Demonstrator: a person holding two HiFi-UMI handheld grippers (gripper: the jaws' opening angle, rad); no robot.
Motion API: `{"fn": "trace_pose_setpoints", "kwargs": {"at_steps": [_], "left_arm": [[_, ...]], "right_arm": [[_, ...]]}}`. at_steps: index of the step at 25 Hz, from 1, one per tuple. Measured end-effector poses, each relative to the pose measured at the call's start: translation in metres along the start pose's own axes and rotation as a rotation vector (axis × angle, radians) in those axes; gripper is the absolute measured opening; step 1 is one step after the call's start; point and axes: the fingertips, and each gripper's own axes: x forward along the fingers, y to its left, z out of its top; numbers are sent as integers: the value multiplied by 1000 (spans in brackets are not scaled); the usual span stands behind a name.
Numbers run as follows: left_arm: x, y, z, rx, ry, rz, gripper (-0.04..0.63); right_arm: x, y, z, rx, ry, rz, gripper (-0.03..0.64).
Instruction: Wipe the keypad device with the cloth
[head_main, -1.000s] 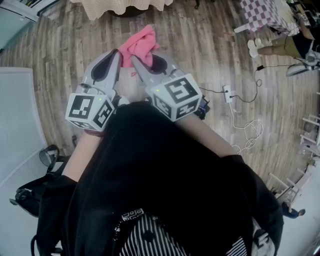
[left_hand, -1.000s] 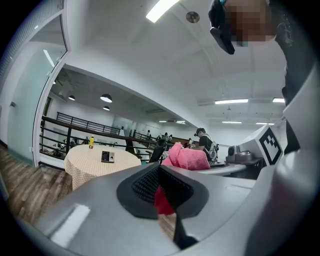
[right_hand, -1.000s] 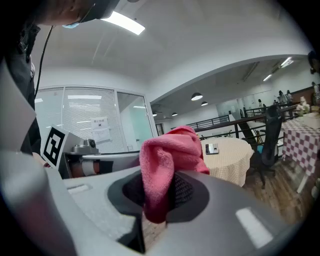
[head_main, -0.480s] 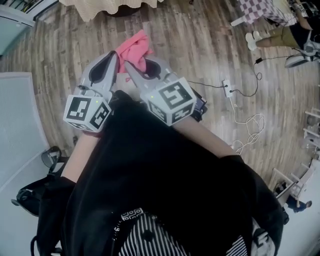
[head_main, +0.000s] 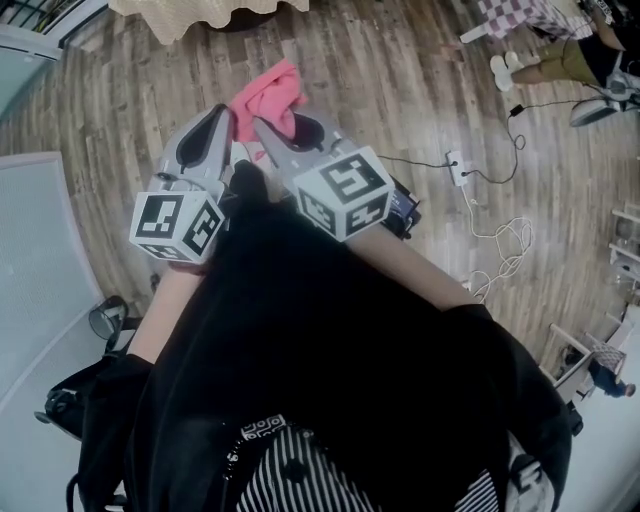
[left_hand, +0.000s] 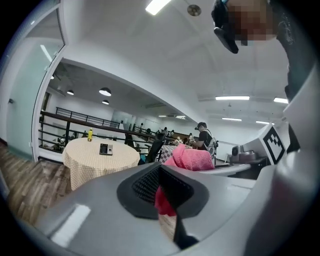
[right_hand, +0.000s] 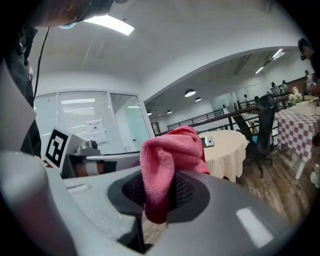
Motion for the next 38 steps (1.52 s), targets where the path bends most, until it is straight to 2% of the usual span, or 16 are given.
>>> {"fn": "trace_pose_setpoints", "kwargs": {"at_steps": [6, 8, 11, 15, 19, 25, 32, 38], "left_arm": [[31, 34, 11, -7, 5, -35, -8], [42, 51, 12, -41, 6, -42, -8], [60, 96, 26, -93, -10, -9, -8], [87, 156, 43, -100, -14, 15, -9], [120, 188, 54, -71, 6, -42, -9], [152, 232, 79, -33, 23, -136, -8], [166, 292, 83, -61, 30, -179, -8], [161, 329, 78, -78, 34, -183, -8]], "right_arm": [[42, -9, 11, -19, 17, -5, 75], [61, -17, 17, -12, 15, -7, 75], [96, -32, 28, 3, 18, -9, 75], [149, -47, 51, -20, 21, -25, 75], [199, -57, 73, -54, 27, -34, 75], [261, -73, 105, -37, 29, -53, 75], [324, -69, 115, -37, 34, -77, 75], [363, -62, 110, -24, 60, -72, 75]]}}
